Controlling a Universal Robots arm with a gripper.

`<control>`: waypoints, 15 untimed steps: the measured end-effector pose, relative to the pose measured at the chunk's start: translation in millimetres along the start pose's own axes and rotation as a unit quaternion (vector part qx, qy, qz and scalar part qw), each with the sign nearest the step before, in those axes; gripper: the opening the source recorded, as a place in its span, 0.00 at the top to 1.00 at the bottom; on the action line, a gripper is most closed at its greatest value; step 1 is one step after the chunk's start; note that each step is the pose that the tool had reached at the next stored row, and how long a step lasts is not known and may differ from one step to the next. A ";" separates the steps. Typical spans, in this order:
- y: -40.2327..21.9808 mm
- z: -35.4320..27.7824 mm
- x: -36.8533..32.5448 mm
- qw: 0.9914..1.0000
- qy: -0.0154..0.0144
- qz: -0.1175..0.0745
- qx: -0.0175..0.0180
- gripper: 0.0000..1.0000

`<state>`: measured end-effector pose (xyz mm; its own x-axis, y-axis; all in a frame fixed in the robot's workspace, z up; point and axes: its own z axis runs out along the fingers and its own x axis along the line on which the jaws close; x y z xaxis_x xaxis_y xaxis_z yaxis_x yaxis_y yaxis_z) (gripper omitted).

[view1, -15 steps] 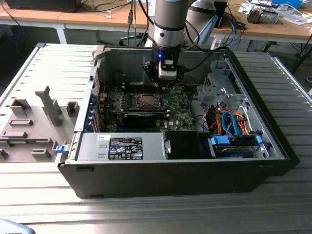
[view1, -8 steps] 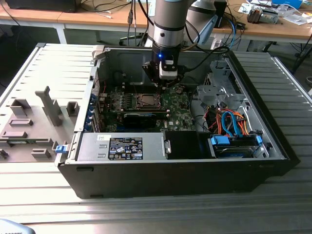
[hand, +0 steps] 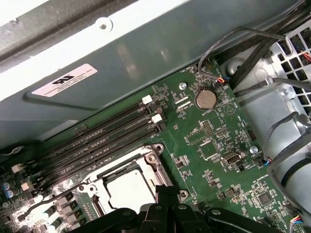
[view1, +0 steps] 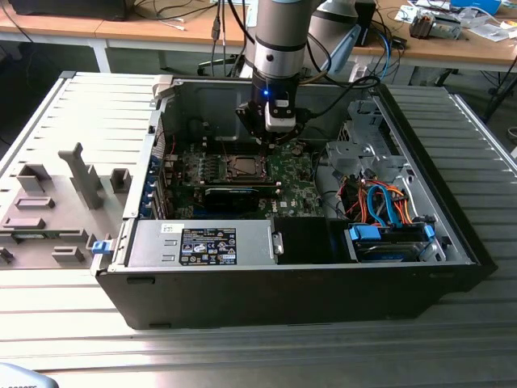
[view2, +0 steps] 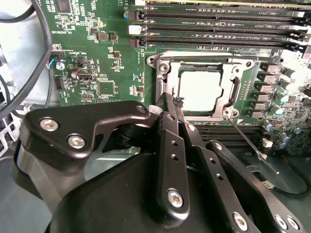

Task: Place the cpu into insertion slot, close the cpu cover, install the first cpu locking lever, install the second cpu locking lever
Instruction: 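Install the first cpu locking lever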

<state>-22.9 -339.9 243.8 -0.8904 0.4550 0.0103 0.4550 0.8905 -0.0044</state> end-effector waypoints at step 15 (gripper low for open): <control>0.0 0.0 0.0 1.000 0.000 -0.027 0.000 0.89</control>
<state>-22.9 -339.8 243.8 -0.9134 0.4069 0.0103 0.4069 0.9135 -0.0044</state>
